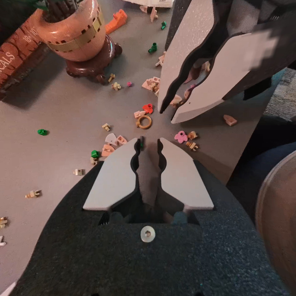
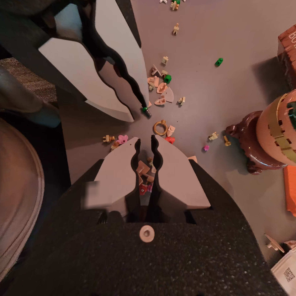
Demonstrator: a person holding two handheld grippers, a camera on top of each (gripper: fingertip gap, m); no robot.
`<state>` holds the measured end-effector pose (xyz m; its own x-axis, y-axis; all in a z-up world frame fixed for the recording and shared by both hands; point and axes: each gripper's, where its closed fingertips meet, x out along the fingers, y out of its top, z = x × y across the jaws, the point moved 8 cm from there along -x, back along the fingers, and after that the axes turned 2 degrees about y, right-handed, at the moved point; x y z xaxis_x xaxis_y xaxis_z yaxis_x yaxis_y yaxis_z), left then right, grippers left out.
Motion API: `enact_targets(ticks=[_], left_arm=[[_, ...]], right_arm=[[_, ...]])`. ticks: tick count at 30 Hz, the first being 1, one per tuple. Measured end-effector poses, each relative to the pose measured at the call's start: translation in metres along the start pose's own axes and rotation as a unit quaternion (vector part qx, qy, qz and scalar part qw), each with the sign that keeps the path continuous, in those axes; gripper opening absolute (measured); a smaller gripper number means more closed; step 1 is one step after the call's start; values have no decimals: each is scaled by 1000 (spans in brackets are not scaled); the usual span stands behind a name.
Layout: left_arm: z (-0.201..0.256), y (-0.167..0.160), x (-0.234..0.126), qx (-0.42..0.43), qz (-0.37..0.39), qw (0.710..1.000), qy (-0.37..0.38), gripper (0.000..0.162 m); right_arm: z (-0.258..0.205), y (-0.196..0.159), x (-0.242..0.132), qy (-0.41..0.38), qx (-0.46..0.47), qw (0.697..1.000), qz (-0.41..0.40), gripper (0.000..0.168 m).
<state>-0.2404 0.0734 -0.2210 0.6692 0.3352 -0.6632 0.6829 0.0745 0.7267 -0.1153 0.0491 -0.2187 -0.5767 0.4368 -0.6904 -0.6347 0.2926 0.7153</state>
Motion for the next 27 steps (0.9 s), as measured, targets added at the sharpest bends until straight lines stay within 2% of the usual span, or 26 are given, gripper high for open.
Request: enact_targets(ticks=[3, 9, 12, 14, 16, 19, 24, 27], left_arm=[[-6, -3, 3, 20, 3, 1000, 15, 20], [-12, -8, 8, 18, -7, 998, -52, 7], [-12, -9, 7, 22, -2, 997, -68, 7], [-13, -9, 3, 19, 18, 996, -84, 7], [-11, -5, -7, 29, 72, 988, -133, 7], [-12, 5, -21, 48, 128, 973, -184, 6], [-13, 22, -31, 128, 182, 962, -160, 6], [-12, 30, -33, 174, 214, 955, -112, 6]], right_arm=[[-1, 0, -2, -2, 1, 1000, 1, 13], [-3, -2, -3, -6, 12, 1000, 8, 16], [-3, -2, -2, -5, 13, 1000, 15, 16], [-4, -1, -1, 24, 2, 998, 54, 15], [-4, 0, -4, 72, -12, 990, 117, 15], [4, 6, -16, 130, 21, 969, 211, 11], [13, 13, -27, 172, 38, 959, 220, 14], [20, 15, -24, 218, 140, 941, 220, 13]])
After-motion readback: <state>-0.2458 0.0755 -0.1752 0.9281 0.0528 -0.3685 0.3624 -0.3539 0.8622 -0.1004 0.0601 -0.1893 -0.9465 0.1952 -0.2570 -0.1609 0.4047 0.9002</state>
